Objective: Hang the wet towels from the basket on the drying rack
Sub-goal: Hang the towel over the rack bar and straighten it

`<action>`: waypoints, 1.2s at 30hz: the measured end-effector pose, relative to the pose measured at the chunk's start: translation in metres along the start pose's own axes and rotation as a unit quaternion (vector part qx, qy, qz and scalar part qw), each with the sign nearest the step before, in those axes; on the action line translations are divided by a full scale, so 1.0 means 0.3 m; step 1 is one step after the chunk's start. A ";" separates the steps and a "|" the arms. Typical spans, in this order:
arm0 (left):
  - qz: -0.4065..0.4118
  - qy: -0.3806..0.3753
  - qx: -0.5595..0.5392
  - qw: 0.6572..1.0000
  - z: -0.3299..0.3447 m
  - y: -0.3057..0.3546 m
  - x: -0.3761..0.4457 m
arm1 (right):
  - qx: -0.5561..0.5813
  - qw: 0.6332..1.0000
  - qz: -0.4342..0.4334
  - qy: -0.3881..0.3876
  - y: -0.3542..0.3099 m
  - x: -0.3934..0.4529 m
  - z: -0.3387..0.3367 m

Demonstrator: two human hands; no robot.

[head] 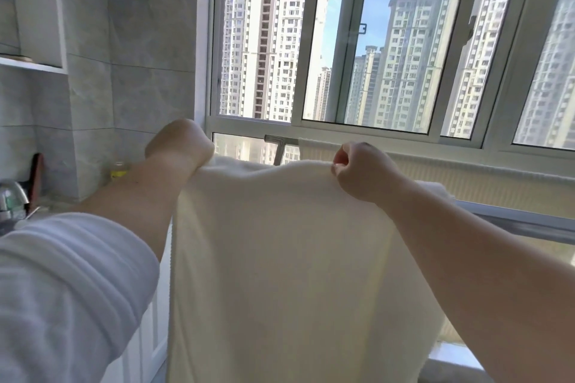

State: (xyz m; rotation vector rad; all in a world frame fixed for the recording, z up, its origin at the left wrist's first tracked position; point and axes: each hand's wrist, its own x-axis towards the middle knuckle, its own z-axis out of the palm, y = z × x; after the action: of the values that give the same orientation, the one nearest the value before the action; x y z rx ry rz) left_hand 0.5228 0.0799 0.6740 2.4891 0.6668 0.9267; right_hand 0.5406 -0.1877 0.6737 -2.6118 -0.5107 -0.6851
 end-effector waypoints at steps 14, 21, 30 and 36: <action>0.221 0.023 -0.021 0.975 0.053 0.215 -0.165 | 0.042 0.995 -0.096 -0.005 0.043 -0.073 -0.036; 0.382 -0.070 -0.131 0.912 0.060 0.540 -0.563 | 0.061 0.991 0.023 0.118 0.271 -0.088 -0.195; 0.275 -0.057 0.030 0.959 0.292 0.714 -0.805 | 0.346 0.934 -0.026 -0.087 0.482 -0.204 -0.268; 0.190 0.069 0.011 0.979 0.370 0.776 -0.869 | 0.241 0.896 -0.042 -0.370 0.676 -0.294 -0.228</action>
State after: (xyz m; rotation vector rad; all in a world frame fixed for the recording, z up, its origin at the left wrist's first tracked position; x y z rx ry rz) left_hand 0.4933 -0.2751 0.5869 2.6401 0.2401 1.2424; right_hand 0.5308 -0.4141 0.6263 -2.2872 -0.8750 0.4233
